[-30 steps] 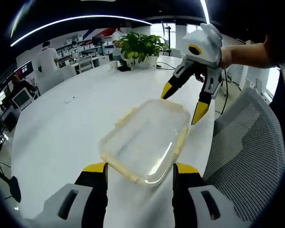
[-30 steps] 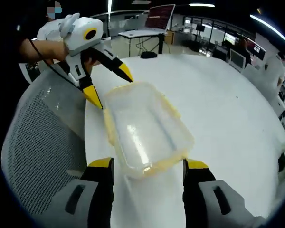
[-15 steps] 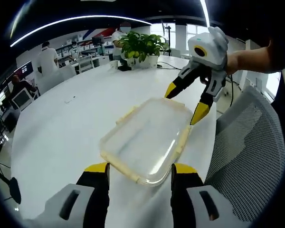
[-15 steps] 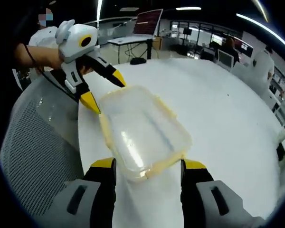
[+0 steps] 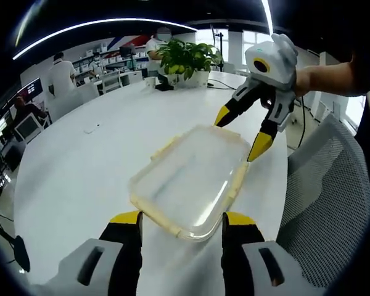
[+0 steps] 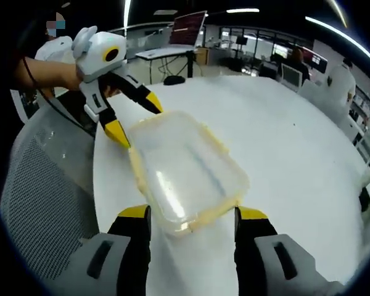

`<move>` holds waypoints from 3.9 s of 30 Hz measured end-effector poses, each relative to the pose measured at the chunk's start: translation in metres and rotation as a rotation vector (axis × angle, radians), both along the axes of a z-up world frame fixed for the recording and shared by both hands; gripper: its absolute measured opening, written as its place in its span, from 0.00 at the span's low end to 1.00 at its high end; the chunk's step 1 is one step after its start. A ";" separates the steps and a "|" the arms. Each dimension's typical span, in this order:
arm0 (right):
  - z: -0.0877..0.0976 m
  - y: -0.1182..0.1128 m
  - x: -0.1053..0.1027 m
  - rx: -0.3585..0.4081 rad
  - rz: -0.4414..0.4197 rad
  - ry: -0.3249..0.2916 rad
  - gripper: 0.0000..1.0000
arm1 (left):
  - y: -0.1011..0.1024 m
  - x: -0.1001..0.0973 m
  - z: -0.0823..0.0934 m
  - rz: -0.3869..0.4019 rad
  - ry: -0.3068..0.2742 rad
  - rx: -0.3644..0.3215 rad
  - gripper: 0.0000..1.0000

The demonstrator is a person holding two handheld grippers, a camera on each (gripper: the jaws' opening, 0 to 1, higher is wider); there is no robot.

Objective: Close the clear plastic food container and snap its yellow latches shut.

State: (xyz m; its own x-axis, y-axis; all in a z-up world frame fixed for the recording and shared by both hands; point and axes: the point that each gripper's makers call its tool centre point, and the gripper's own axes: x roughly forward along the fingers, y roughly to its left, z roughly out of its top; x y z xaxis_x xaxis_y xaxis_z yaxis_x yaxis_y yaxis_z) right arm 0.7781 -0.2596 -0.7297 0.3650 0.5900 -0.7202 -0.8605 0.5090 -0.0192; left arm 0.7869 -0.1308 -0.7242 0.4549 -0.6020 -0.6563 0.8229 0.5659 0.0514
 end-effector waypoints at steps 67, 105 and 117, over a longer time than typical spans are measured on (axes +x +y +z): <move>0.021 -0.008 0.038 0.071 -0.145 -0.052 0.64 | 0.010 0.048 0.024 0.104 0.004 -0.065 0.61; 0.051 -0.057 -0.028 0.157 -0.336 -0.133 0.96 | 0.039 -0.027 0.057 0.211 -0.048 -0.152 0.99; 0.051 -0.056 -0.036 0.151 -0.323 -0.130 0.99 | 0.041 -0.030 0.058 0.220 -0.049 -0.150 0.99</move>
State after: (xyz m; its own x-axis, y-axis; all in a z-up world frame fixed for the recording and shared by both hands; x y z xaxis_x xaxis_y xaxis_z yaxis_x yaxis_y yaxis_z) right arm 0.7425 -0.3160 -0.6785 0.6320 0.5256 -0.5694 -0.6506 0.7592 -0.0213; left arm 0.7570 -0.0897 -0.6662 0.6146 -0.5738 -0.5413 0.6776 0.7354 -0.0102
